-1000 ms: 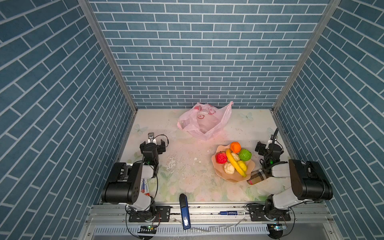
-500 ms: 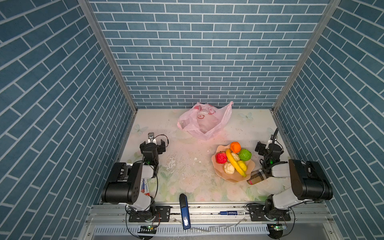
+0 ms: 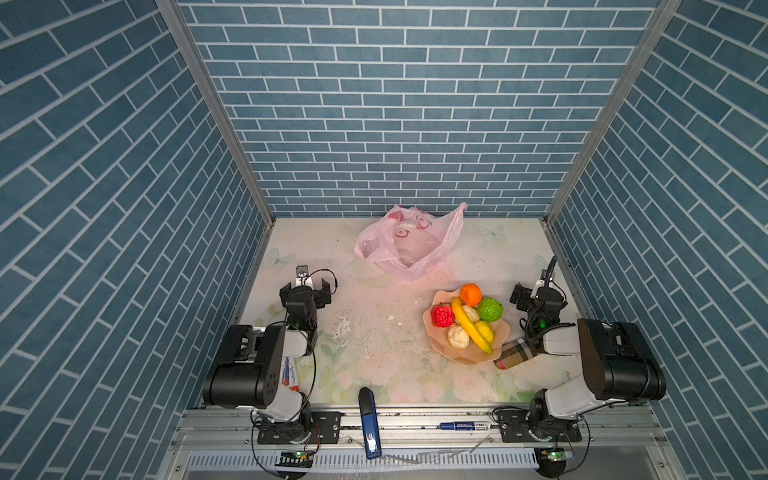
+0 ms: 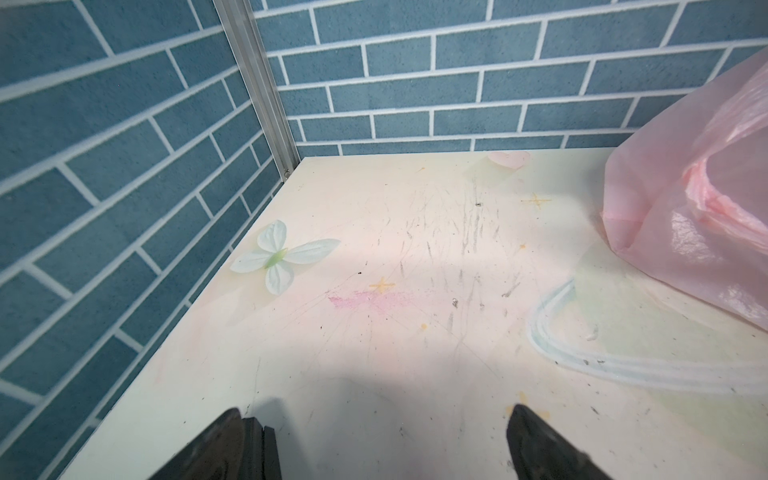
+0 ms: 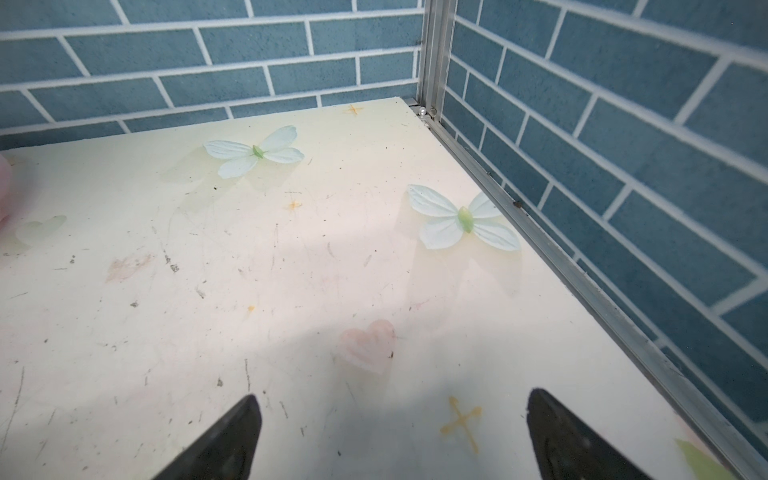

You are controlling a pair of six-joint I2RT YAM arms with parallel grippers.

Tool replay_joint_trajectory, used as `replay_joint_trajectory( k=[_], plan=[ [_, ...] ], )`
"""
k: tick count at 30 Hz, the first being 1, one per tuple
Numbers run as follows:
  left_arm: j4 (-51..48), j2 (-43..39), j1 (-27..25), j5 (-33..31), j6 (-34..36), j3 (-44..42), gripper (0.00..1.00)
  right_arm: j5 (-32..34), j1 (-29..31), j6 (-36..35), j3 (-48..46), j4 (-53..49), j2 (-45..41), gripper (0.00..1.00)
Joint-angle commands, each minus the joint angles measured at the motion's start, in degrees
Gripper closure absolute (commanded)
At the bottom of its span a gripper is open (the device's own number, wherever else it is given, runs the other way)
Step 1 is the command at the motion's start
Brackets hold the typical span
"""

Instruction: Take the fake fruits out of the plastic bag

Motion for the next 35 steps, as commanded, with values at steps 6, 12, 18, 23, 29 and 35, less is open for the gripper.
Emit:
replay_joint_trajectory(
  k=[6, 12, 18, 23, 29, 35],
  plan=[
    [-0.96, 0.43, -0.1, -0.28, 0.25, 0.92, 0.01, -0.22, 0.21, -2.13, -7.22, 18.48, 0.77, 0.01],
    [-0.99, 0.42, -0.07, -0.34, 0.28, 0.86, 0.01, -1.61, 0.14, -2.57, -9.8, 25.0, 2.39, 0.01],
    [-0.88, 0.36, -0.07, -0.27, 0.25, 0.87, 0.01, -0.37, 0.2, -2.17, 2.4, -0.89, 0.36, 0.01],
    [-0.93, 0.42, -0.08, -0.27, 0.22, 0.93, 0.01, -6.14, 0.22, -4.31, 2.69, -1.23, 0.42, 0.01],
    [-0.91, 0.35, -0.07, -0.31, 0.25, 0.82, 0.01, -7.86, -0.08, -4.17, 3.23, -2.15, 0.61, 0.01],
    [-0.87, 0.42, -0.07, -0.34, 0.23, 0.91, 0.01, -8.62, -0.73, -3.94, 3.12, -2.16, 0.35, 0.01]
  ],
)
